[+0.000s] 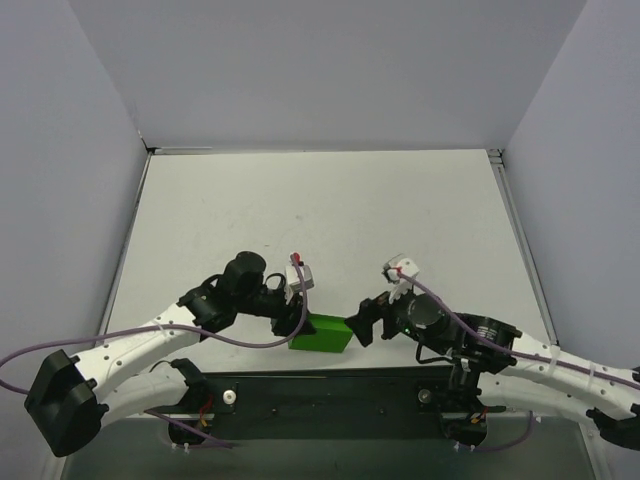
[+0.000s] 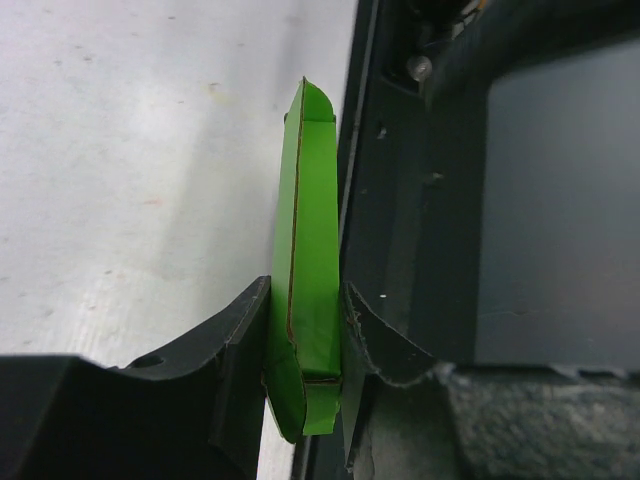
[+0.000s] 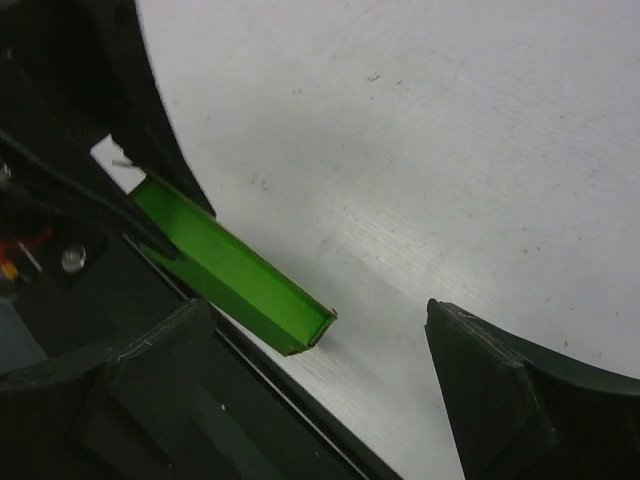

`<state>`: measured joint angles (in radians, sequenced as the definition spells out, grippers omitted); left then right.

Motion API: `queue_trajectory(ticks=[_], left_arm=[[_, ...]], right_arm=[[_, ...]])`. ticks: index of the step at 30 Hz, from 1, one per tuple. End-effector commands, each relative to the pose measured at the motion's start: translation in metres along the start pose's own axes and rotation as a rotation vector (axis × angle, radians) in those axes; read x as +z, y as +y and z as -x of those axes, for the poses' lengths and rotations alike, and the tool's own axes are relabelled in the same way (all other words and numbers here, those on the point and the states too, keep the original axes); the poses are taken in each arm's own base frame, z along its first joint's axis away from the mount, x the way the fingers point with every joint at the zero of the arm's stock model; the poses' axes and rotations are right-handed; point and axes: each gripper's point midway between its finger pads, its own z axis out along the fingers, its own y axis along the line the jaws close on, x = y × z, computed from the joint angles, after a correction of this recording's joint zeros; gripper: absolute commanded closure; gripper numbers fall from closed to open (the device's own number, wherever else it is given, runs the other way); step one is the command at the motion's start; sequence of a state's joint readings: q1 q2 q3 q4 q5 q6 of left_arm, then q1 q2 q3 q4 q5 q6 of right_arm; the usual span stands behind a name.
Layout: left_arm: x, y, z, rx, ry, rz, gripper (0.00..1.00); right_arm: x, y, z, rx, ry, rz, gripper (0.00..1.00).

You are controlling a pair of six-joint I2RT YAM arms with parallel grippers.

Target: Fold the paper box

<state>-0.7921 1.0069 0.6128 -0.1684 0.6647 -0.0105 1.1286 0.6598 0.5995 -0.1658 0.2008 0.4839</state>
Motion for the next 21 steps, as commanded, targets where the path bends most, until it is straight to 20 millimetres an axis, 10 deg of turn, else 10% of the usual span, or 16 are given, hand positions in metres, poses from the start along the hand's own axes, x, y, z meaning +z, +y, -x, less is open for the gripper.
queue_trajectory(ticks=[1,21], left_arm=[[-0.006,-0.035,0.036,-0.013,-0.064,-0.205,1.0],[-0.018,-0.029,0.036,-0.168,-0.072,-0.179,1.0]], right_arm=[[0.001,0.017,-0.02,-0.398,0.097,0.059,0.05],[0.015,0.1,-0.037,-0.829,0.12,0.135,0.0]])
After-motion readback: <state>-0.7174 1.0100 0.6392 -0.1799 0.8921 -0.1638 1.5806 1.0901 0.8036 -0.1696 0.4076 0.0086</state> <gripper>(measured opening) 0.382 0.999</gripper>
